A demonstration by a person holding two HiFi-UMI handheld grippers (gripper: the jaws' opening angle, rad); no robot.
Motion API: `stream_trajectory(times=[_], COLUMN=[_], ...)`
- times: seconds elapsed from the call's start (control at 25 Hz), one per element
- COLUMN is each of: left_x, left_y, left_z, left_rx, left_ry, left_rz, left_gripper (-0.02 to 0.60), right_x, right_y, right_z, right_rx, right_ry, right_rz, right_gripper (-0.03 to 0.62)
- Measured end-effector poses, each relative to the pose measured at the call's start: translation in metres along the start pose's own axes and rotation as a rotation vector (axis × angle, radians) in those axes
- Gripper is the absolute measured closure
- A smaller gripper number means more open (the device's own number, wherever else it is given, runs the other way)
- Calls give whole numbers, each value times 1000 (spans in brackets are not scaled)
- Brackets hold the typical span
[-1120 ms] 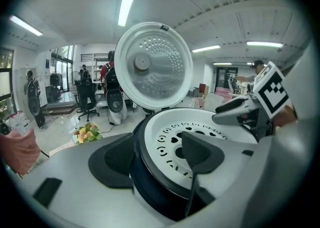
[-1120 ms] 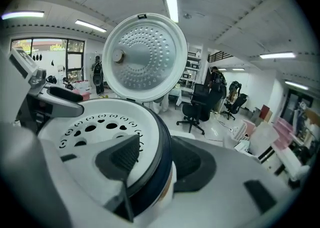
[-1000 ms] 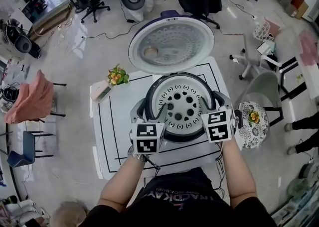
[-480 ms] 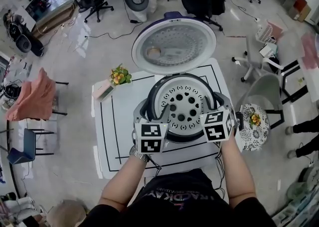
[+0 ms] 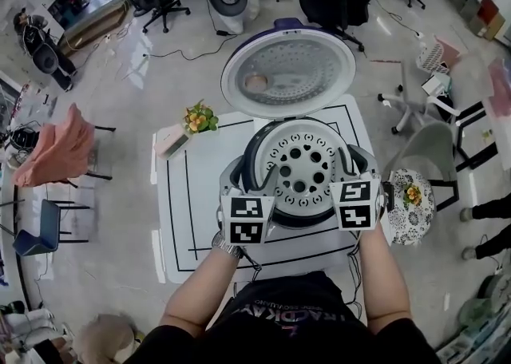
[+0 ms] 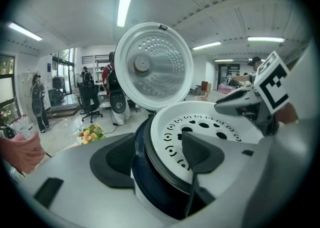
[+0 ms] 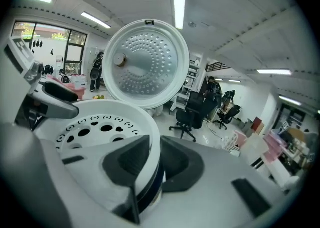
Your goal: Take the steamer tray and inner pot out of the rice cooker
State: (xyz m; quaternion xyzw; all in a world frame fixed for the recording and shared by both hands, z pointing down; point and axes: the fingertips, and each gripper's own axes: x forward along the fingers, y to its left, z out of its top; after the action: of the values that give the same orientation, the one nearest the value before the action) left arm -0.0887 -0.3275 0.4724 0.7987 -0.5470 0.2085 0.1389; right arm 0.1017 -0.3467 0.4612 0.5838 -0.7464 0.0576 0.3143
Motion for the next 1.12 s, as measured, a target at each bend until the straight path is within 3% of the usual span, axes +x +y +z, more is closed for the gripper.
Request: stream_trajectory(times=[0.16, 0.32, 0.8, 1.0, 1.12], left_x=[-3, -7, -9, -12, -11], left_y=[0, -4, -35, -42, -45], left_z=[5, 13, 27, 31, 27], left_rx=[-2, -4, -34, 39, -11], left_ry=[-14, -34, -60, -69, -41], left_rz=[-4, -16, -102, -77, -100], left_gripper=[288, 288, 344, 366, 386], right_x=[-3, -14, -23, -26, -28], right_y=[-3, -28, -49, -49, -50], right_z=[7, 17, -6, -13, -14], right_rx=[110, 154, 313, 369, 376], right_ry=[-52, -107, -107, -118, -125], right_rz=[20, -36, -23, -2, 7], right_gripper=[530, 536, 537, 537, 537])
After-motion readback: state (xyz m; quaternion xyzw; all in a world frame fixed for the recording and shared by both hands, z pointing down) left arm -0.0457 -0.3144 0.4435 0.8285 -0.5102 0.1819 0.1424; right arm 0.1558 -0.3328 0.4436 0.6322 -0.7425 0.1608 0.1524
